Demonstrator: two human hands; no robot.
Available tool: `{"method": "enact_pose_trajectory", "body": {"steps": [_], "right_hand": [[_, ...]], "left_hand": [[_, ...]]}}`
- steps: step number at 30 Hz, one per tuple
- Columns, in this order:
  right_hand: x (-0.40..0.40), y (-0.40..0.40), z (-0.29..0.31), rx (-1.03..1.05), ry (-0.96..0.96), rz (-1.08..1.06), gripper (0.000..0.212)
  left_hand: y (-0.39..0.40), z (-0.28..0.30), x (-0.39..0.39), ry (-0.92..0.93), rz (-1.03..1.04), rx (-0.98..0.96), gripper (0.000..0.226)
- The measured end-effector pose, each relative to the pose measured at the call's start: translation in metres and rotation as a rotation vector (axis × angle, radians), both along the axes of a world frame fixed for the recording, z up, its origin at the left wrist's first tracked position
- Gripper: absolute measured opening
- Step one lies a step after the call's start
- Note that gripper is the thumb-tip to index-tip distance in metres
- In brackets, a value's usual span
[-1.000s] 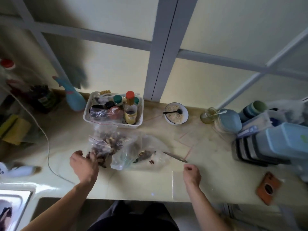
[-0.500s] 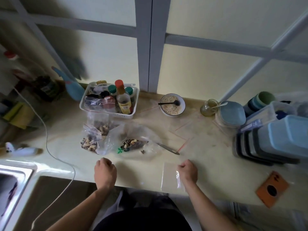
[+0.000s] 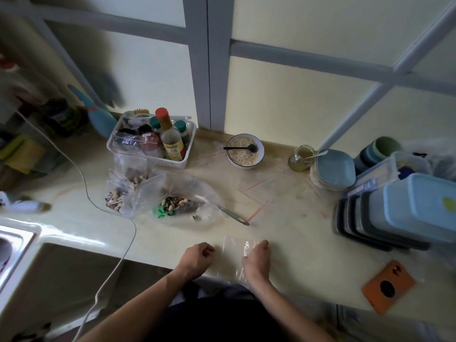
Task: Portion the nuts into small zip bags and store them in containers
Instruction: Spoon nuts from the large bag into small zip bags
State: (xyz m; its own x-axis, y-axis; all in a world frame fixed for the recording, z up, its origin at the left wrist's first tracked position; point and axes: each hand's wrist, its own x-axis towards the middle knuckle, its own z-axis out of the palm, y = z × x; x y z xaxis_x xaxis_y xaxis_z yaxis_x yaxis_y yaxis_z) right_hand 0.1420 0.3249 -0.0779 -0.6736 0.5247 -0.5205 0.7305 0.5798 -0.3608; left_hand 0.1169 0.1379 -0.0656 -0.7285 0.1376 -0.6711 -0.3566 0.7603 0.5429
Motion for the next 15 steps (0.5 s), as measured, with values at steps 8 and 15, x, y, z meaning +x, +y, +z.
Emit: {"method": "enact_pose_trajectory", "body": {"steps": [8, 15], "right_hand": [[-0.017, 0.005, 0.022, -0.780, 0.010, -0.152, 0.015], [-0.034, 0.011, 0.060, -1.256, -0.018, -0.167, 0.021]], "left_hand": [[0.009, 0.019, -0.001, -0.249, 0.314, 0.293, 0.048], [-0.006, 0.030, -0.007, -0.445, 0.535, 0.749, 0.064]]}}
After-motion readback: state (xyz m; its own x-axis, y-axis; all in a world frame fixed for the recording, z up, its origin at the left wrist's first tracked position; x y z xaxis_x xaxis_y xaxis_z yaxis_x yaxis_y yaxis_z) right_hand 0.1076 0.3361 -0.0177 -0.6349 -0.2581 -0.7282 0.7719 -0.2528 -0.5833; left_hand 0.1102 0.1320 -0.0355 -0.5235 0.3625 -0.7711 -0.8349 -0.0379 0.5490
